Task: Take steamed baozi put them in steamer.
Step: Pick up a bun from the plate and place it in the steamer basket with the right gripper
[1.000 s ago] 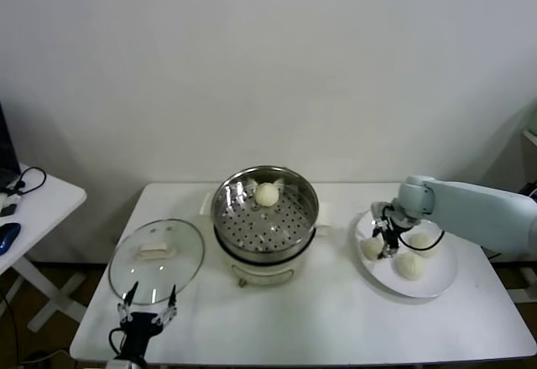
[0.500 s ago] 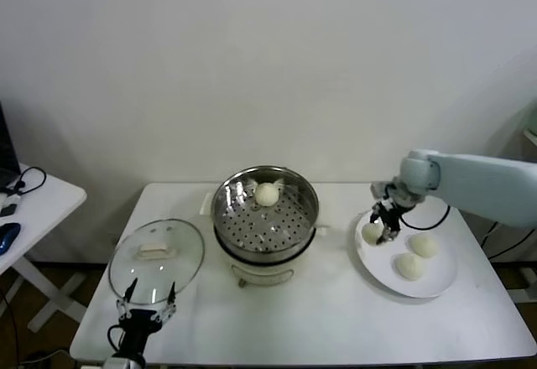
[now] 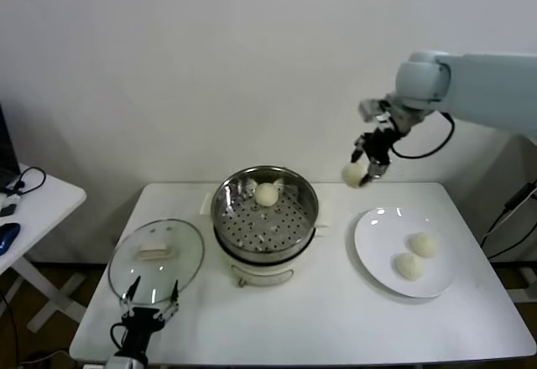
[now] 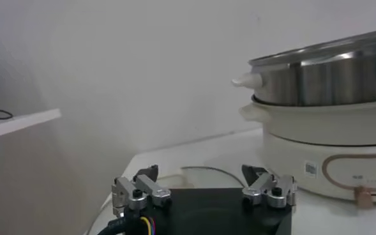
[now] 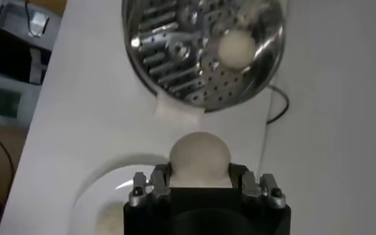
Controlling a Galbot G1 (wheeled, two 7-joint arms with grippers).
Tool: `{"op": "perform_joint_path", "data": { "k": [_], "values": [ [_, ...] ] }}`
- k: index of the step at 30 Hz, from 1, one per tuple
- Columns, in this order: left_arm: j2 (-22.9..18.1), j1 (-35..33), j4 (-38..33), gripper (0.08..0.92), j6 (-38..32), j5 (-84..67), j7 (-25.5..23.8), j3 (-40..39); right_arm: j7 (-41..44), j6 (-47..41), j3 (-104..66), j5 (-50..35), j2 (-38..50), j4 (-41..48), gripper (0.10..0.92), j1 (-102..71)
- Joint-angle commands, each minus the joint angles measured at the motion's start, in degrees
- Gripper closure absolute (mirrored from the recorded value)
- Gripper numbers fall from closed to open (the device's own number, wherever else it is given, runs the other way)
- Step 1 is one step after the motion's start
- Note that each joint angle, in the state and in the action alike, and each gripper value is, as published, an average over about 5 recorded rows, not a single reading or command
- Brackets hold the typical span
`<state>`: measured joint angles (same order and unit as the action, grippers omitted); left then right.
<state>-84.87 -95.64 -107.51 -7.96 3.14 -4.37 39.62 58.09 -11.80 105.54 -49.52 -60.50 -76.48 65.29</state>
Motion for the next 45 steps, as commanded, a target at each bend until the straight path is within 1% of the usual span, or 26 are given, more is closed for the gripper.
{"op": "perform_joint_path", "data": {
  "k": [1, 7, 17, 27, 39, 42, 45],
  "values": [
    [0.09, -0.02, -0.22, 0.177, -0.12, 0.09, -0.01, -0.09, -3.29, -5.04, -11.52, -6.65, -12.42, 2.41, 0.412, -4.37],
    [0.06, -0.1, -0.54, 0.177, -0.27, -0.08, 0.03, 0.28, -6.66, -6.79, -15.85, -4.18, -17.9, 6.97, 0.414, -14.52],
    [-0.12, 0.16, -0.48, 0.177, -0.19, -0.41, 0.0, 0.68, -8.14, -6.99, -16.61, 3.28, -25.98, 16.13, 0.414, -24.74],
    [-0.03, 0.26, -0.43, 0.177, -0.17, -0.59, -0.03, 0.89, -9.44, -7.45, -14.91, 10.79, -28.15, 17.11, 0.414, -29.25],
    [-0.21, 0.27, -0.46, 0.177, -0.21, -0.56, -0.08, 0.78, -9.63, -7.18, -12.85, 13.2, -28.02, 17.5, 0.413, -29.27],
    [-0.21, 0.27, -0.39, 0.177, -0.28, -0.55, -0.05, 0.84, -9.81, -7.03, -12.9, 13.45, -27.77, 17.47, 0.383, -29.55],
    [-0.25, 0.31, -0.36, 0.177, -0.31, -0.56, -0.03, 0.88, -10.33, -6.82, -13.25, 13.59, -27.31, 17.05, 0.31, -29.64]
  ]
}}
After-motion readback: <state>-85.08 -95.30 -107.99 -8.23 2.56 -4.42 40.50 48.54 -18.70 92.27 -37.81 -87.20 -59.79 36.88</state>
